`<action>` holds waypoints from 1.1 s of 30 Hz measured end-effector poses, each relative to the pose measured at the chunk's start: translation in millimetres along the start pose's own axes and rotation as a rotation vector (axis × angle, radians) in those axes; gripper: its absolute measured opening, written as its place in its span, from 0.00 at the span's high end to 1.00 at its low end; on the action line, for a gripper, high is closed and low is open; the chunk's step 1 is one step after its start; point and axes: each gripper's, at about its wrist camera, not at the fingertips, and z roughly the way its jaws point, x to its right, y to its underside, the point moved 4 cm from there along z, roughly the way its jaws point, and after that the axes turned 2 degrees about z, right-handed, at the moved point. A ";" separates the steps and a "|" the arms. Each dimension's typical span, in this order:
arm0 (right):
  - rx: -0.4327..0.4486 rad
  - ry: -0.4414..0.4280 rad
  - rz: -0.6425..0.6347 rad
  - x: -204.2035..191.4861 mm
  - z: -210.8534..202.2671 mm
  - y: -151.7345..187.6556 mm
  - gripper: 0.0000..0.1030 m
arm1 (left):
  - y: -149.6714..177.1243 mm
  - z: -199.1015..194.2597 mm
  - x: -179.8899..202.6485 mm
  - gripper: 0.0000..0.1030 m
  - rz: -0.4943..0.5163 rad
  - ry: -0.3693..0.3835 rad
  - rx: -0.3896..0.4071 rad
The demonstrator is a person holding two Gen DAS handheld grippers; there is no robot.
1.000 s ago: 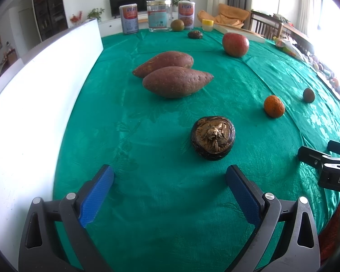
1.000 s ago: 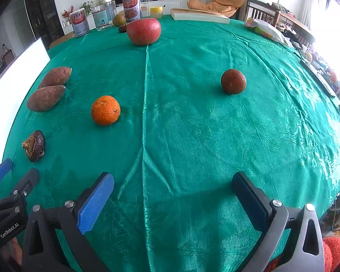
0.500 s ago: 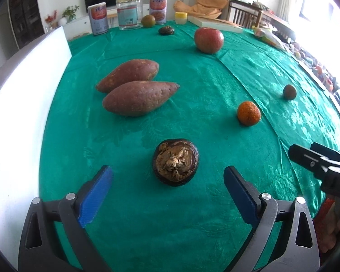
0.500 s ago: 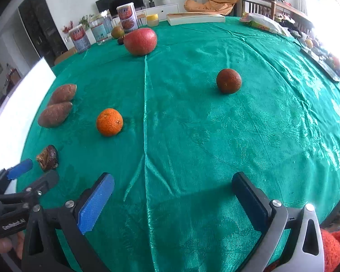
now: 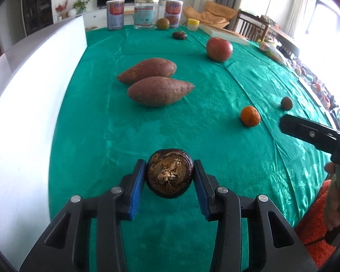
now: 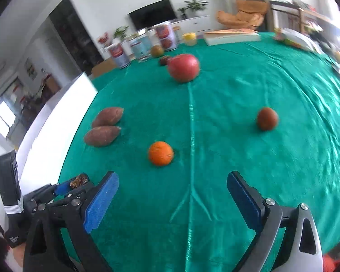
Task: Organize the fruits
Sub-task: 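Grasp a sweet potato with the right tool while the left tool holds the dark fruit, then carry both items into the white box and open both tools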
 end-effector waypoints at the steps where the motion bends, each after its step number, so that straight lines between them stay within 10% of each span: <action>1: -0.025 -0.026 -0.054 -14.9 10.2 -10.9 0.17 | 2.4 -5.8 -2.4 0.59 -0.005 0.000 0.001; 8: -0.166 -0.193 -0.181 -72.4 84.7 -71.7 0.29 | 15.2 -36.7 -16.3 0.59 -0.066 0.035 0.002; 16: -0.375 -0.341 -0.262 -90.1 87.8 -54.9 0.42 | 20.9 -49.1 -20.1 0.59 -0.070 0.070 0.007; 25: -0.413 -0.100 -0.269 -114.6 133.6 -67.1 0.42 | 17.8 -57.0 -14.8 0.59 -0.071 0.089 0.017; 27: -0.417 -0.070 -0.262 -114.1 139.5 -63.7 0.56 | 17.1 -63.4 -17.1 0.59 -0.072 0.090 0.021; 33: -0.366 -0.122 -0.240 -114.2 90.6 -57.2 0.60 | 7.8 -97.1 -26.1 0.59 -0.125 0.178 0.008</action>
